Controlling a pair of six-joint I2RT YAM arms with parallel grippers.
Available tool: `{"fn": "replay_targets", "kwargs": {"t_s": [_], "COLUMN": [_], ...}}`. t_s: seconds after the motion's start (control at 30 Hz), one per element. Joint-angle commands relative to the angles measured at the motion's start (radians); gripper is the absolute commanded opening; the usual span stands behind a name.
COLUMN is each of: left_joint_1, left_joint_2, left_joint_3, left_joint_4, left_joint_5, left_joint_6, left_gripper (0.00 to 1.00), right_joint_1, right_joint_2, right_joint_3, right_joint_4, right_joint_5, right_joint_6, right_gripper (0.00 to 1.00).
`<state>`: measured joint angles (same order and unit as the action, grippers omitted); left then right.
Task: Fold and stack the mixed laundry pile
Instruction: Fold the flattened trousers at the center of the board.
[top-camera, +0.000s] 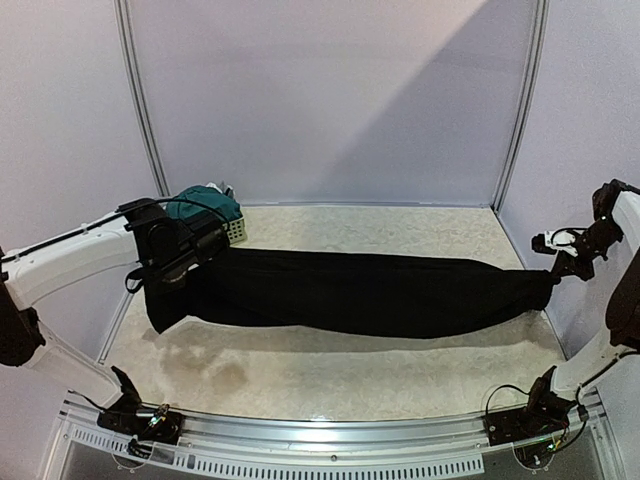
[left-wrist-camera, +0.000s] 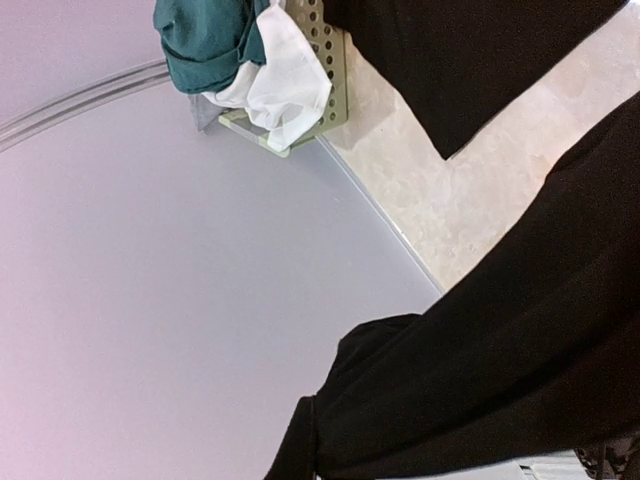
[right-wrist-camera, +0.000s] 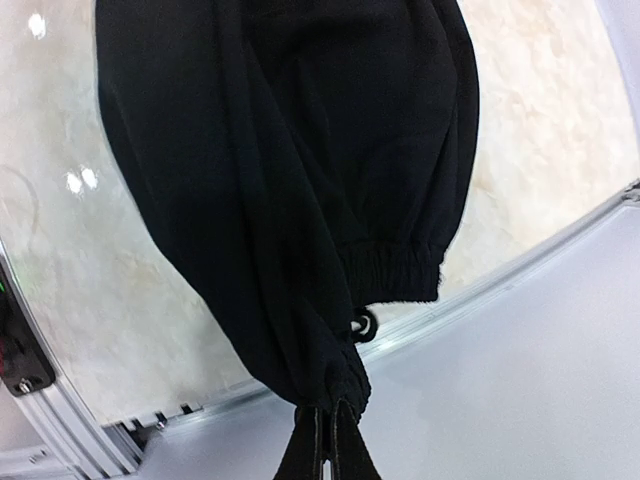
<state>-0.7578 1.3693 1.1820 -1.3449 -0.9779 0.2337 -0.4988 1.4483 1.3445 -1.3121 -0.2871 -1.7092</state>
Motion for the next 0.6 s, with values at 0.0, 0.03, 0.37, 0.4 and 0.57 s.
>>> {"fn": "replay_targets", "kwargs": {"t_s": [0.0,0.03,0.37,0.4,0.57], "left_joint_1": [0.020,0.020,0.103,0.121,0.188], "left_joint_2": [0.062,0.074,0.242,0.265,0.404], "left_joint_3": [0.055,0.057,0.190,0.205,0.301], "left_joint_4": [0.028,0.028,0.109,0.120,0.100], "left_joint_5": [0.008,0.004,-0.015,-0.013,0.038], "left_joint_6": [0.040,0.038,0.062,0.077,0.087], "left_gripper": [0.00,0.00,0.00,0.00,0.00], "right_joint_1": [-0.006,-0.006,-0.006,-0.005,-0.003], "right_joint_2": [0.109,0.138,0.360,0.375,0.467], "right_joint_3": [0.065,0.080,0.251,0.274,0.359], "right_joint_4": [-0.093,-0.095,-0.105,-0.101,-0.075], "right_joint_5": [-0.061,-0.069,-0.166,-0.169,-0.178], "right_joint_6": [0.107,0.126,0.292,0.321,0.452], "right_gripper": [0.00,0.00,0.00,0.00,0.00]}}
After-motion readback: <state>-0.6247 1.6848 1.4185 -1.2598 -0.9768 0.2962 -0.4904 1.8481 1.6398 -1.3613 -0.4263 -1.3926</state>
